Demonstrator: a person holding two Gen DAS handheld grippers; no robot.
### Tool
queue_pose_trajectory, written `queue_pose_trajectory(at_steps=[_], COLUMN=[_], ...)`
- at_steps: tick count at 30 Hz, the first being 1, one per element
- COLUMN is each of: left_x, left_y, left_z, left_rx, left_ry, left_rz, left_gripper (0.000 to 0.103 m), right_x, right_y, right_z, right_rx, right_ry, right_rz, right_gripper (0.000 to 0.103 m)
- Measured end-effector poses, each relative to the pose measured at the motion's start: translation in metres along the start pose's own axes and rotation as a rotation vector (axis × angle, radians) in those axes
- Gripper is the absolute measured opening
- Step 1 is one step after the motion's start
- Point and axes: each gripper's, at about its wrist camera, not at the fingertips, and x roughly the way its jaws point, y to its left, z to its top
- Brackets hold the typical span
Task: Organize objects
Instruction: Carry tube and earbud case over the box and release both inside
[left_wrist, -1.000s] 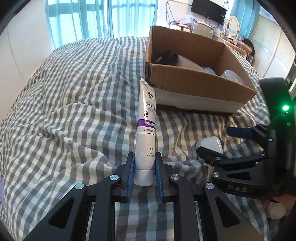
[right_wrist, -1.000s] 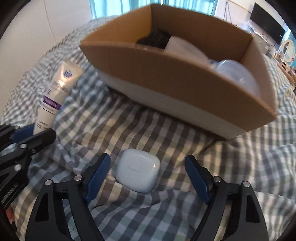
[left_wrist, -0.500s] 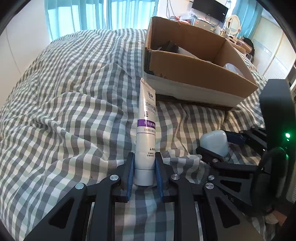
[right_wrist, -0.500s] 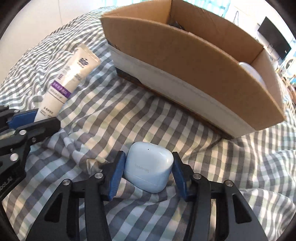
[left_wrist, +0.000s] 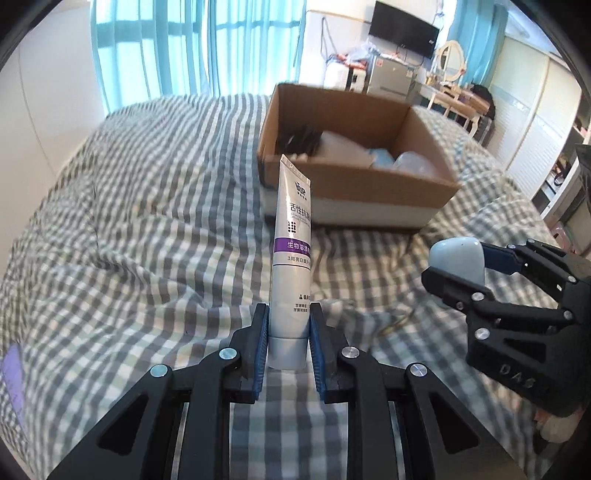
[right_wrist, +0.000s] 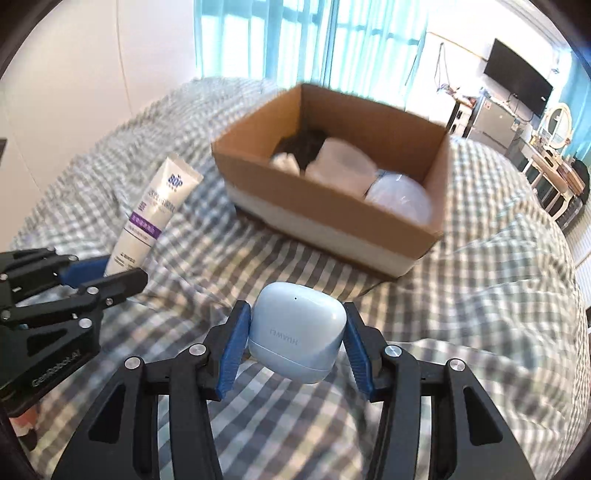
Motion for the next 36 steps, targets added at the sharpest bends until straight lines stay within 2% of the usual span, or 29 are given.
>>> queue_pose_trajectory(at_steps=[3, 6, 13, 19, 27, 32, 36], left_x=[-0.018, -0.032, -0.053, -0.044, 0.008, 0.054, 0.083], left_y=[-0.005, -0.011, -0.028, -0.04, -0.047, -0.046, -0.042], left_z=[0.011, 0.026, 0.074, 0.123, 0.165, 0.181, 0.185], left_rx=[0.009, 0.026, 0.071, 0.095, 0.116, 0.119, 0.128], left_ry=[-0.038, -0.073, -0.134, -0.17, -0.132, -0.097, -0.077], left_rz=[-0.005, -0.01, -0.017, -0.031, -0.014, -0.022, -0.006], left_gripper=[0.021, 0.021, 0.021, 0.021, 0.021, 0.021, 0.021], right_x=[-0.021, -0.037, -0.057, -0.056, -0.017, 0.034, 0.073], right_y=[0.002, -0.002, -0.028, -0.058, -0.088, -0.096, -0.105], right_z=[-0.005, 0.004, 0.045, 0.086, 0.141, 0.152, 0.15], right_rx=[-0.002, 0.002, 0.028, 0.063, 0.098, 0.076, 0.092], right_ry=[-0.037, -0.072, -0.146, -0.185, -0.194, -0.161, -0.111], right_rz=[-0.011, -0.016, -0.031, -0.054, -0.054, -0.12, -0.109], right_gripper=[0.05, 0.05, 0.05, 0.05, 0.05, 0.05, 0.05])
